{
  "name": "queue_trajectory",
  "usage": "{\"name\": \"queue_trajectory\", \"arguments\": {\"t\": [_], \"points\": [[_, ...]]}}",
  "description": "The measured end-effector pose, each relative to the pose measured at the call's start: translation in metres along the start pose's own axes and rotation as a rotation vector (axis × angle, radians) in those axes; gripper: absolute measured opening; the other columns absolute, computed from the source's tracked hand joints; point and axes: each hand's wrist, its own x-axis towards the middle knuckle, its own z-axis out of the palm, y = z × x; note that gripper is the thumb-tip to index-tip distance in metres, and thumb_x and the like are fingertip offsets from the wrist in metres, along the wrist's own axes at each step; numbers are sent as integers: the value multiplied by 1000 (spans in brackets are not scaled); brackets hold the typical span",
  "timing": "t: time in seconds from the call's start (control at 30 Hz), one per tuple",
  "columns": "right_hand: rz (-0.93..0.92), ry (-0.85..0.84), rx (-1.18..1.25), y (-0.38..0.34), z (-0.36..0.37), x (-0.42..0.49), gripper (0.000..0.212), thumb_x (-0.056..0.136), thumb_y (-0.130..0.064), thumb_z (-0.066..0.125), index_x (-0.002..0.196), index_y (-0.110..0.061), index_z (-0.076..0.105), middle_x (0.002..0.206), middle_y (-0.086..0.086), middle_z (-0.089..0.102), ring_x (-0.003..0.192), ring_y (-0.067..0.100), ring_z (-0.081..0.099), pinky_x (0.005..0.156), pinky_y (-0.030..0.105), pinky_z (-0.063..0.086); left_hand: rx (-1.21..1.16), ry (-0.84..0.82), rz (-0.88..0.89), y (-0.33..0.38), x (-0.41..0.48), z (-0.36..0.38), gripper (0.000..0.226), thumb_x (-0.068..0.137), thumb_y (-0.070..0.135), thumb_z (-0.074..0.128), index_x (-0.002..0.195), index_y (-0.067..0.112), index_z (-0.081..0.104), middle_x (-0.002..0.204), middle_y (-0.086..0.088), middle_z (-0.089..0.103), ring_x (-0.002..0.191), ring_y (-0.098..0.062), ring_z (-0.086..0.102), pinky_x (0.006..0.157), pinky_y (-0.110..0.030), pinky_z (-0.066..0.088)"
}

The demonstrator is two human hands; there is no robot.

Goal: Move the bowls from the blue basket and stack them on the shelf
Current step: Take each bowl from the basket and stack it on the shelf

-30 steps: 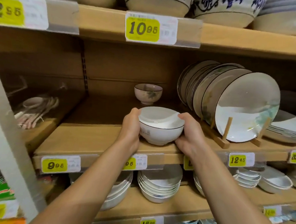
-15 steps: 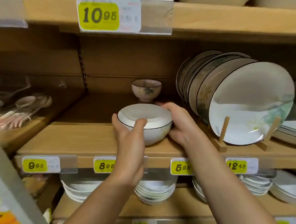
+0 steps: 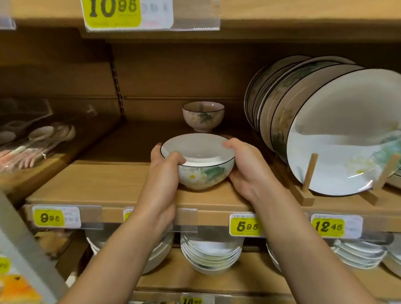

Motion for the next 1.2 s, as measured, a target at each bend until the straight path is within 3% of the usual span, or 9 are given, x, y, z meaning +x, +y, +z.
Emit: {"name": "queue_trajectory", "arguments": {"t": [0.17,0.27,0.4,0.5,0.6,0.7,0.8,0.97,1.2], "points": [[-93,-41,-38,8,-14,-10,7,91,-12,55,91,-13,63,98,9,73,95,19,70,80,32,56,-35,-26,-98,13,12,-8,56,77,0,44,132,6,51,117,-17,66,103,-30,66,84,-41,58],[-96,-115,-86,8,-22,-17,4,92,-18,58,95,-15,59,115,7,70,109,17,66,94,34,52,-68,-80,-118,15,15,-12,31,84,8,47,109,7,65,102,-12,75,98,-26,71,84,-42,58],[-51,-229,-108,7,-39,-27,95,72,-27,79,151,-17,28,150,0,44,123,13,55,109,35,42,-1,-274,-13,13,12,-35,28,84,28,52,70,28,76,77,9,72,81,-4,69,86,-36,50],[-87,-293,-197,2,-41,-32,113,58,-20,83,154,-16,23,152,-4,38,108,3,63,99,27,50,54,-418,-70,15,12,-44,36,71,23,61,107,19,68,100,3,74,99,-9,69,88,-32,51],[-128,-263,-231,-6,-30,-29,109,56,-14,82,151,-7,28,153,3,39,119,13,61,105,39,47,100,-397,-104,24,20,-38,56,69,2,60,124,7,52,118,-7,70,114,-23,64,88,-31,53],[-132,-231,-194,-20,-18,-20,98,55,-15,84,143,-5,41,136,7,57,115,20,63,102,43,49,127,-336,-111,40,35,-29,46,75,-8,55,119,4,54,122,-13,66,113,-25,63,95,-38,52],[-181,-188,-146,-35,-3,-1,59,69,-8,82,123,-5,58,116,8,70,107,19,68,99,38,52,150,-285,-64,60,58,-17,36,79,-2,53,115,0,57,125,-15,59,114,-26,59,95,-39,52],[-296,-100,-76,-56,27,48,50,80,-9,76,125,-15,55,126,5,62,112,22,60,75,26,55,160,-311,22,81,101,8,32,86,10,51,117,15,53,127,-11,56,116,-27,56,101,-40,48],[-499,-27,-129,-51,40,111,62,79,-5,76,134,-7,49,132,10,60,122,22,57,106,42,45,206,-295,88,78,161,41,47,85,6,46,132,7,46,131,-16,52,119,-29,53,101,-40,48]]}}
